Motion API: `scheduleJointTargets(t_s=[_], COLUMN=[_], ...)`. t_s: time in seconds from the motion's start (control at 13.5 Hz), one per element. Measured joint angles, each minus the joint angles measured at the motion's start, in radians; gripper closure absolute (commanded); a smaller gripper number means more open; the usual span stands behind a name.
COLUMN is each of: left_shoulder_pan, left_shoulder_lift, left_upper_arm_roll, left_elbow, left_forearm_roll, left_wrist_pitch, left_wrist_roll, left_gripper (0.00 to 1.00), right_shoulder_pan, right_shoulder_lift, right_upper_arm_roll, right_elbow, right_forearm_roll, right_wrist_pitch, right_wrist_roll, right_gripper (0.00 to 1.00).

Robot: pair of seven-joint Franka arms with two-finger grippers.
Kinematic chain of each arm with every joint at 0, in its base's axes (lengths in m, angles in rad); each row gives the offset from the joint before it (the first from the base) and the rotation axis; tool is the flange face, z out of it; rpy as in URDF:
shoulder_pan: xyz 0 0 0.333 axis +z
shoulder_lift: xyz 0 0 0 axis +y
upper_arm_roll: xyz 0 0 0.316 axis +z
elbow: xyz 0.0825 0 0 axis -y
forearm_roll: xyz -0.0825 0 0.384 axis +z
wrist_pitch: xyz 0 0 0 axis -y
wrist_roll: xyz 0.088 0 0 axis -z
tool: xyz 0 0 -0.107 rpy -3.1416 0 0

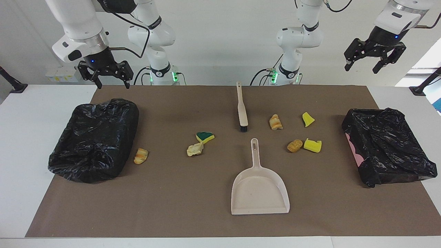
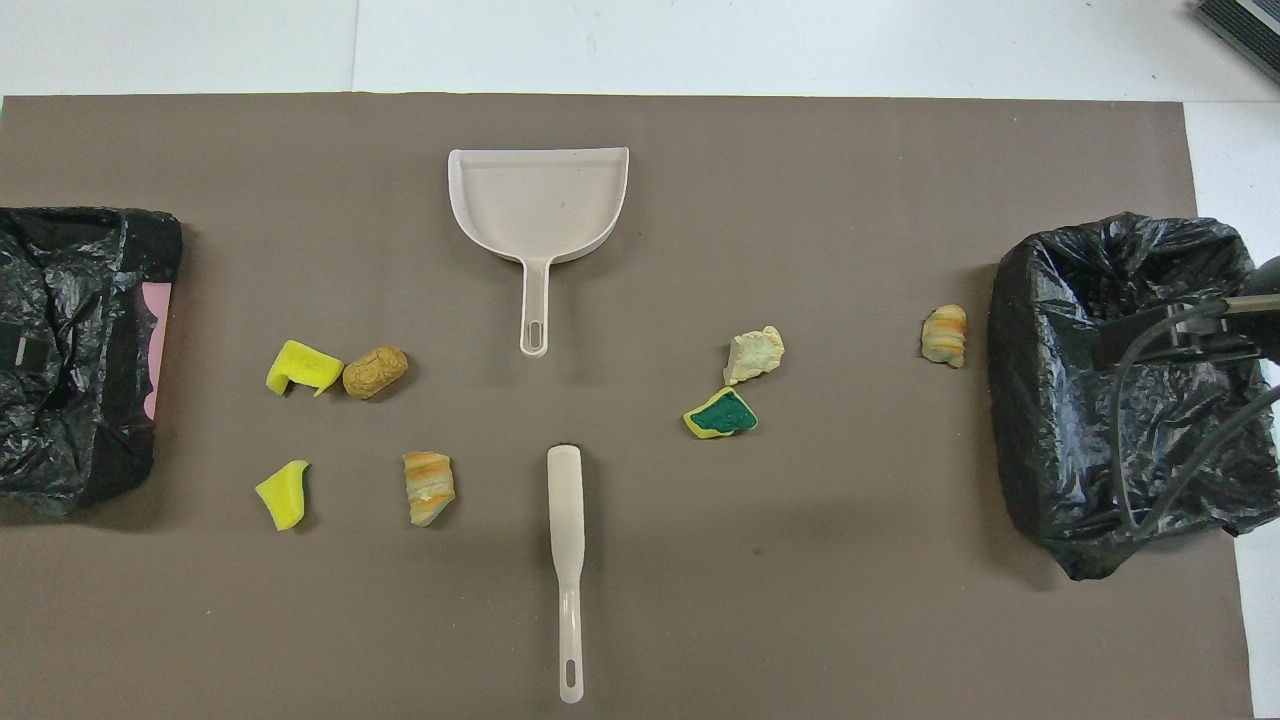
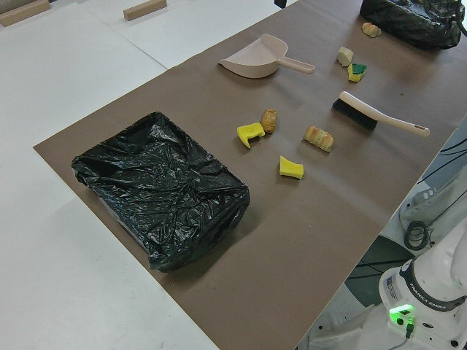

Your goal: Sweep and dump trash in bin

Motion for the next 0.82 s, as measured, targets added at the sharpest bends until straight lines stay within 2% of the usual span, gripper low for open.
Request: scheduleJointTargets(t_s=[0.37, 0.82], left_shoulder_pan=[0.000, 0.000], left_shoulder_lift=[0.000, 0.000], left_upper_arm_roll=[0.000, 0.001], left_elbow=[0.000, 0.000], left_forearm_roll=[0.000, 0.000], left_wrist_pitch=[0.000, -0.008], left_wrist_roll=[0.000, -0.002], left_gripper=[0.00, 0.00], right_shoulder_pan=[0.000, 0.003], right_shoulder_lift=[-0.006, -0.016], right_upper_arm_roll=[0.000, 0.000], right_elbow=[-0.005, -0.006], right_forearm_roll=[0.000, 0.018], right_wrist_pitch=[-0.008, -0.076], right_wrist_roll=[0.001, 0.001], right_gripper=[0.00, 0.00])
